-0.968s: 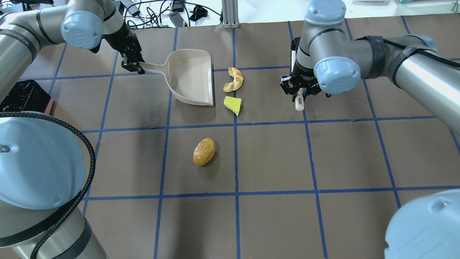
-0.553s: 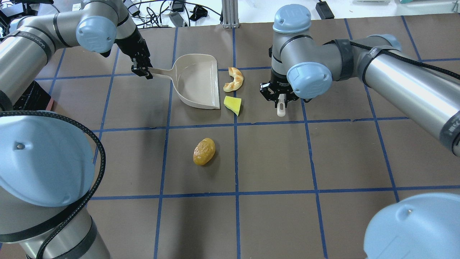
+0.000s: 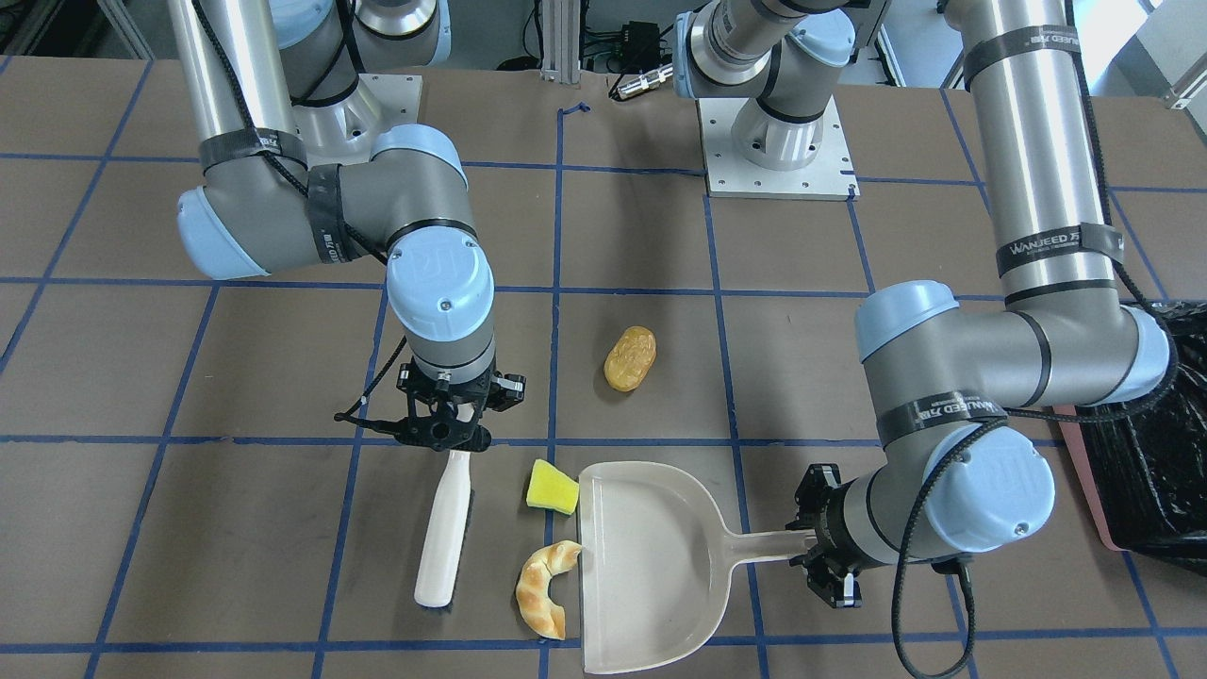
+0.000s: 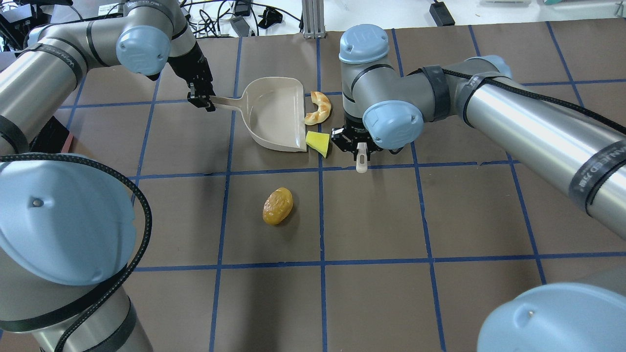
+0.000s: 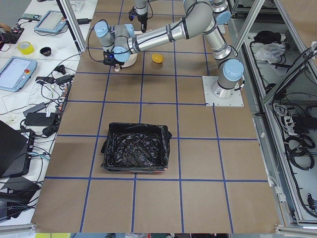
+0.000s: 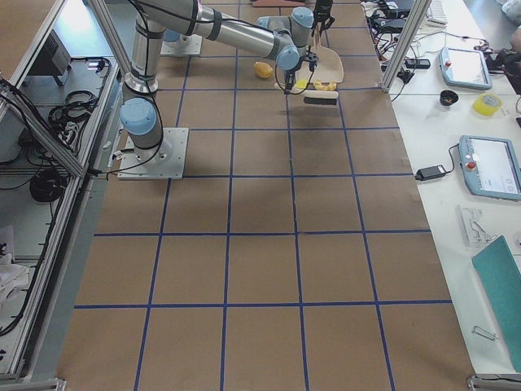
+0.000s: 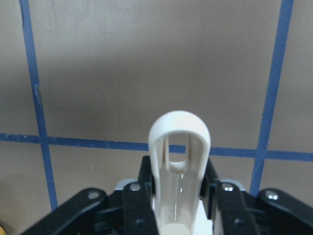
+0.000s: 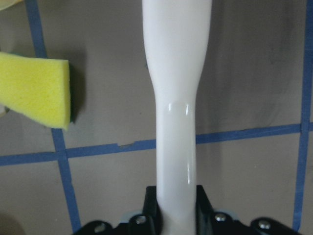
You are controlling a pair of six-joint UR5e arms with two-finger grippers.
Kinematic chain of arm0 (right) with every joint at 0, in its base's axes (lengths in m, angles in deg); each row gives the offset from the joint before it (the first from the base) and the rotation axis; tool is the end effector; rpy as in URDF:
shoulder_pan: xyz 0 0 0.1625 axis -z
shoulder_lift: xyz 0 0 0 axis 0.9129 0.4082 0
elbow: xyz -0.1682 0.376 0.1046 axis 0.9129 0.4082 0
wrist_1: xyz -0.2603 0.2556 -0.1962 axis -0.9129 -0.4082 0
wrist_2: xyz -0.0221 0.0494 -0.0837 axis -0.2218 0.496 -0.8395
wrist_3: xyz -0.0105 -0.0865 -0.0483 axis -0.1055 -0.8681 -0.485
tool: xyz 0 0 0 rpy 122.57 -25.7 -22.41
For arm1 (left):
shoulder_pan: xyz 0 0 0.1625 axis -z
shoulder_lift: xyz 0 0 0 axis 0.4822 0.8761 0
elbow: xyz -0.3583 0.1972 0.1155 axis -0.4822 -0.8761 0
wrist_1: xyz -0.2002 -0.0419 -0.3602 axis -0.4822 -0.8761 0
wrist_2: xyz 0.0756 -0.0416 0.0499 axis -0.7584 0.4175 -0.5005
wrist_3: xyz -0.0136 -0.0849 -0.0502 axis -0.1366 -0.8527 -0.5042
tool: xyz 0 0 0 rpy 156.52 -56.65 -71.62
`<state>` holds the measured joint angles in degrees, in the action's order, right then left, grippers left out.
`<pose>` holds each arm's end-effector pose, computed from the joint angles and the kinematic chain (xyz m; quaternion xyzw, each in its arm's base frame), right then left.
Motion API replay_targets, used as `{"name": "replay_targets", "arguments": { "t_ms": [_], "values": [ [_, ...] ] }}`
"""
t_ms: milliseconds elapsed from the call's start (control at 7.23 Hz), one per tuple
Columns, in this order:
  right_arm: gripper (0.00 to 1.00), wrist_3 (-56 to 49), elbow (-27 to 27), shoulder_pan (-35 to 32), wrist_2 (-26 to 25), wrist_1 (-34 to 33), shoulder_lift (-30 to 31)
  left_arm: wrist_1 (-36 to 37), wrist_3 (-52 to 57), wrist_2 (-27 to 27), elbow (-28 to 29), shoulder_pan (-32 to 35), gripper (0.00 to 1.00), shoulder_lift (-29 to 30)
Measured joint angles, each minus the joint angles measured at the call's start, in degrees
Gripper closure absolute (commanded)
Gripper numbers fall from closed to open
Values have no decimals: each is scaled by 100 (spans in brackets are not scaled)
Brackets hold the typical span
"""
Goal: Sweep and dump trash into bin
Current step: 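Sweep the yellow sponge and croissant into the dustpan with the brush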
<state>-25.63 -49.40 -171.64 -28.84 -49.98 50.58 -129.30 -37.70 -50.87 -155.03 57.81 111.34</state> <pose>0.2912 -0.5550 0.2486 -0.0394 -0.9977 -0.0436 0.0330 -0.0972 -0.7221 0.2607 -0.7142 0.6976 0.0569 0.0104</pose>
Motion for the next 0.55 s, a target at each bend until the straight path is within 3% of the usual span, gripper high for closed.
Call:
{"name": "replay_targets", "arguments": {
  "t_ms": [553],
  "values": [
    [100,363,47,-522,258,-297,-331,-7,-46,-110,-11,37,100,-25]
  ]
}}
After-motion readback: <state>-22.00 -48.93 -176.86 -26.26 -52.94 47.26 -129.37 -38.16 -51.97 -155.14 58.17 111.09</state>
